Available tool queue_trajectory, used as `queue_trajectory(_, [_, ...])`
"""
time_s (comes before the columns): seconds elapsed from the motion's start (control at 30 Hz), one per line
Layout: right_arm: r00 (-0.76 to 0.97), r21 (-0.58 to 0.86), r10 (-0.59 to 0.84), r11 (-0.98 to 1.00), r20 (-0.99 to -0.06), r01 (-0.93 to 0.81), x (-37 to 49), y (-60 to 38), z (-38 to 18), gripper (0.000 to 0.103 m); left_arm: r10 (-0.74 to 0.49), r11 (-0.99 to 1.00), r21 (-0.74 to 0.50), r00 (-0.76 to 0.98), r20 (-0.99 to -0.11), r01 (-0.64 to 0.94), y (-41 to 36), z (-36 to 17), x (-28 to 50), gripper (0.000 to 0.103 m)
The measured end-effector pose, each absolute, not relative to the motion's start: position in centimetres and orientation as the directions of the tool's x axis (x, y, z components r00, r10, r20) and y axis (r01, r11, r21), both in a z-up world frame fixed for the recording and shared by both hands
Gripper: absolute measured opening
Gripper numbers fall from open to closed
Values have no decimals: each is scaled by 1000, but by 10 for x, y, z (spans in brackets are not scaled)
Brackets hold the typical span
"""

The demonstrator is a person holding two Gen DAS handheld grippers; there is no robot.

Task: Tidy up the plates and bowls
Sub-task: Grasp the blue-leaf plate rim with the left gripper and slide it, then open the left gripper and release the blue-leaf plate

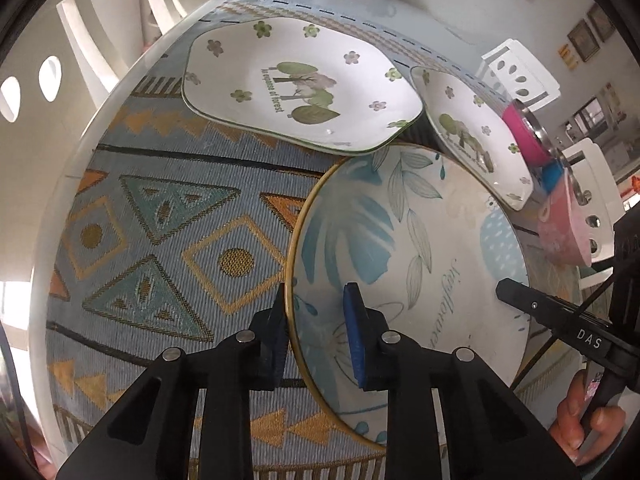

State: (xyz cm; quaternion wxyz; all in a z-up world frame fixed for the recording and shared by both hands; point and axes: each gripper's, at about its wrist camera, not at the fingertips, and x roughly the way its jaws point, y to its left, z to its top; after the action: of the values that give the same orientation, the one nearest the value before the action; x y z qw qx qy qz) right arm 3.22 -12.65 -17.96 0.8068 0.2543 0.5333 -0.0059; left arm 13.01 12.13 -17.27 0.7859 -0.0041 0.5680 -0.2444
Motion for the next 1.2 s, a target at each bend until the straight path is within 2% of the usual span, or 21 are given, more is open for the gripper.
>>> queue_trajectory(0.43, [421, 353, 257, 920, -870, 169, 19, -104, -164, 16, -377, 874, -240, 278, -883, 423, 137, -155, 107, 22])
queue_trajectory(0.8, [392, 362, 311, 930, -866, 62, 18, -52, -164, 16, -313, 921, -198, 339, -887, 335, 186, -150, 96, 22])
queue_trajectory(1.2, [372, 358, 316, 933, -873, 46, 21, -33, -175, 16, -278, 943, -188, 338, -899, 276, 206, -169, 105, 22])
